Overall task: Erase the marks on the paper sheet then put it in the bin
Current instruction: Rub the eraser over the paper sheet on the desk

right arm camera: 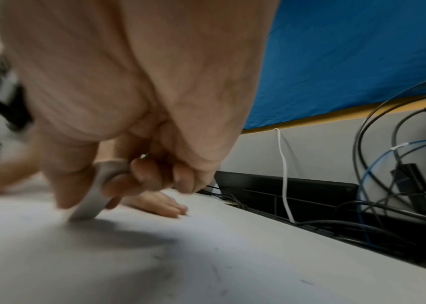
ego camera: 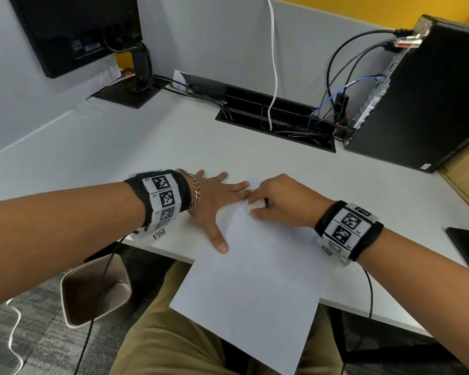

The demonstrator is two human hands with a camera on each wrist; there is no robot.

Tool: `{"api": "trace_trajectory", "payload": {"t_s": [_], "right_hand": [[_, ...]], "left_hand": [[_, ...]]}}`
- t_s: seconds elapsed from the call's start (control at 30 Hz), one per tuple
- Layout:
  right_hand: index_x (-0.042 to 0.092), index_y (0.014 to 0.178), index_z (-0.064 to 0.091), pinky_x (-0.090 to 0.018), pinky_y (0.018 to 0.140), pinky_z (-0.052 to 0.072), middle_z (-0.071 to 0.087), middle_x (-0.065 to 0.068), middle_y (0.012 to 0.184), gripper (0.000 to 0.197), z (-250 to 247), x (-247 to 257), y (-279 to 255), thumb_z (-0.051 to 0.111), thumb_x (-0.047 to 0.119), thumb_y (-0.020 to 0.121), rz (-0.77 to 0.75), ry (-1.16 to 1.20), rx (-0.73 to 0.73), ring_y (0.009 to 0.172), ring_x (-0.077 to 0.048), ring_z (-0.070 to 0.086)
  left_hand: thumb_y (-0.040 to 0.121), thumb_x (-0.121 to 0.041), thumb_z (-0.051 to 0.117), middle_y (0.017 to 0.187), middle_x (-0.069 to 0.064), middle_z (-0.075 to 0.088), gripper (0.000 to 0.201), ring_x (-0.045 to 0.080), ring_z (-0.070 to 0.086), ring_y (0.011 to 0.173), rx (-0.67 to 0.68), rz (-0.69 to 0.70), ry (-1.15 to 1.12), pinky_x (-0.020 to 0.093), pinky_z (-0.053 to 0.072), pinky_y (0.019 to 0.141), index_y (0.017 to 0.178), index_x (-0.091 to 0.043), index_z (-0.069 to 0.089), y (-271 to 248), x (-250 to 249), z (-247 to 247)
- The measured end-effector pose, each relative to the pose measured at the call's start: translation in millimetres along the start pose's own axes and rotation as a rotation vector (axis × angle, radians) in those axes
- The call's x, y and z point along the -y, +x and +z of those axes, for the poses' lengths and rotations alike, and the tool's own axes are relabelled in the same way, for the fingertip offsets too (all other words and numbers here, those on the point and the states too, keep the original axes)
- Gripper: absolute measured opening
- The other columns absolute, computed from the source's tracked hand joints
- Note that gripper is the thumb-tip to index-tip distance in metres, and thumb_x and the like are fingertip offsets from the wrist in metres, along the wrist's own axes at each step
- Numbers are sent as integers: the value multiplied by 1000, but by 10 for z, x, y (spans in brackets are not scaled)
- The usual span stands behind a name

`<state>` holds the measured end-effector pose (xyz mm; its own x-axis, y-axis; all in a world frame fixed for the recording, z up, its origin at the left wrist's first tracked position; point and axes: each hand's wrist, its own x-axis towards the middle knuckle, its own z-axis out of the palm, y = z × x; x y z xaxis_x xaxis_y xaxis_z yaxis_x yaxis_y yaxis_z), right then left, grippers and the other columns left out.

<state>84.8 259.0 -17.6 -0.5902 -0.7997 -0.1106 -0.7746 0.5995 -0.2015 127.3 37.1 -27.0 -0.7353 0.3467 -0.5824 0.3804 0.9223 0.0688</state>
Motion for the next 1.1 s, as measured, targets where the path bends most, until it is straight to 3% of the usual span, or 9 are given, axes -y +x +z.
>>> {"api": "trace_trajectory", "payload": {"t_s": [0.03,0.13,0.23,0.3,0.4,0.53,0.7,0.9,1.1], "right_hand": [[28,116,75,-11,72,41,61,16,87,28,-1,26,-45,71,41,92,-30,16,30,79,-3,58],[31,112,77,-13,68,45,70,11,85,25,-26,89,-145,71,43,90,-90,62,147,74,-4,61],[30,113,76,-27,76,52,70,8,88,26,-45,65,-56,69,42,91,-56,12,81,77,-6,60],[28,113,76,-30,79,52,69,7,91,25,-21,48,2,69,39,92,-16,-13,2,81,-7,58],[28,113,77,-19,71,47,70,9,87,26,10,57,-62,71,40,91,-19,43,36,75,-4,59],[34,111,77,-18,69,50,71,10,84,25,-32,97,-173,73,45,89,-71,92,187,76,-4,63],[28,118,75,-20,74,44,70,9,95,31,13,14,5,70,44,91,25,-10,-11,81,-4,55],[33,112,76,-14,67,48,70,13,85,25,25,128,-211,72,44,90,-68,95,153,75,-2,63],[32,111,76,-10,66,36,55,24,77,22,59,120,-108,70,40,91,-28,47,-1,72,10,53]], "left_hand": [[54,-96,72,167,-25,-28,149,29,-22,159,7,-6,7,76,-1,120,158,-49,-24,-1,0,0],[55,-96,71,166,-25,-30,150,29,-22,159,16,-20,22,76,0,120,159,-45,-25,0,2,3],[55,-96,71,167,-24,-29,150,30,-22,159,9,-8,15,76,-1,120,158,-47,-25,1,1,0],[54,-96,72,167,-24,-29,149,30,-22,158,9,-3,6,77,-1,119,158,-50,-25,-4,2,-2],[55,-96,70,166,-25,-30,149,29,-22,158,17,-16,20,76,-1,120,158,-49,-26,-5,4,1],[54,-98,69,165,-25,-32,150,28,-23,158,22,-25,41,75,-2,120,158,-47,-28,12,2,13],[53,-98,69,166,-25,-31,150,29,-23,158,19,-12,22,76,-4,120,157,-49,-27,15,9,9],[52,-100,66,165,-26,-33,151,28,-24,158,21,-22,46,75,-4,120,157,-47,-29,25,18,22],[54,-98,69,166,-24,-31,150,28,-23,158,9,-20,32,76,-4,119,157,-47,-28,19,8,21]]}}
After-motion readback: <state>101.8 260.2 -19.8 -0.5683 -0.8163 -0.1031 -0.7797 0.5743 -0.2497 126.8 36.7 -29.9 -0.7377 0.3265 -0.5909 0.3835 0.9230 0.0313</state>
